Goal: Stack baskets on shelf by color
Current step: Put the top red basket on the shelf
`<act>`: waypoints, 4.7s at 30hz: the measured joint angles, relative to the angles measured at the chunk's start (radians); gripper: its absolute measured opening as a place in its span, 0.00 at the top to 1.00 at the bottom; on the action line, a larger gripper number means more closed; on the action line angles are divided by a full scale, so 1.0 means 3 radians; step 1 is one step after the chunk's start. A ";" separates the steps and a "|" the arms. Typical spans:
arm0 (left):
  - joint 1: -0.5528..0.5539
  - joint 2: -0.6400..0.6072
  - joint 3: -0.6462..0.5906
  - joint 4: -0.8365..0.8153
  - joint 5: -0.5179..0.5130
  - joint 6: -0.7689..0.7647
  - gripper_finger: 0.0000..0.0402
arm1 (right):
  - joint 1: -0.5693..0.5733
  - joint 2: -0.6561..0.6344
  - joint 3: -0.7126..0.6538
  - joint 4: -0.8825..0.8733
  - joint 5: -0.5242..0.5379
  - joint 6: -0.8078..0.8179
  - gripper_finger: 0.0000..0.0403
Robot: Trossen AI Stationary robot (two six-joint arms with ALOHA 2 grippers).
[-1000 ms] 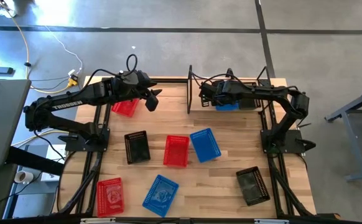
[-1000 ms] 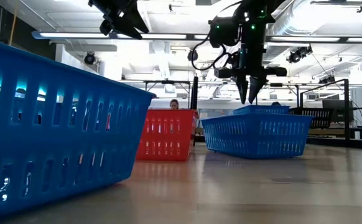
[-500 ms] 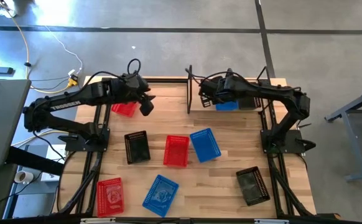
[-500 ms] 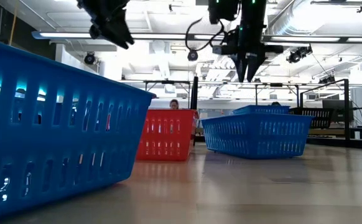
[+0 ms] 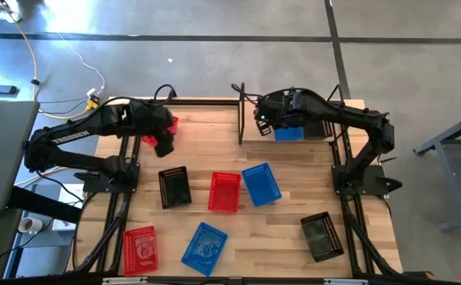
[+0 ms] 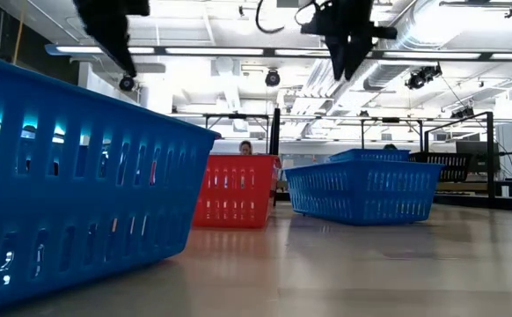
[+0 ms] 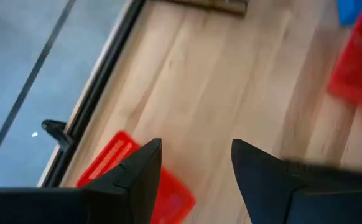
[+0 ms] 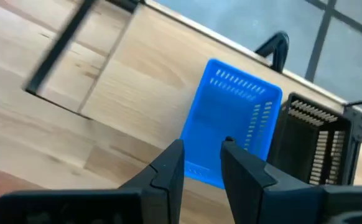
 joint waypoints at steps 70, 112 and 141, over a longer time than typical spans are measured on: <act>0.0679 0.2043 -0.0649 -0.0231 -0.0104 0.0917 0.75 | -0.0281 0.0003 0.1277 -0.0389 0.0139 -0.1744 0.78; 0.0246 0.0777 0.0482 -0.0210 0.0073 0.0544 1.00 | 0.0406 0.0001 0.0946 -0.0471 -0.0138 -0.0219 0.78; -0.0812 0.0835 0.0978 0.1294 -0.0260 0.0713 1.00 | 0.1090 0.0001 0.0933 -0.0437 0.0732 0.0811 0.78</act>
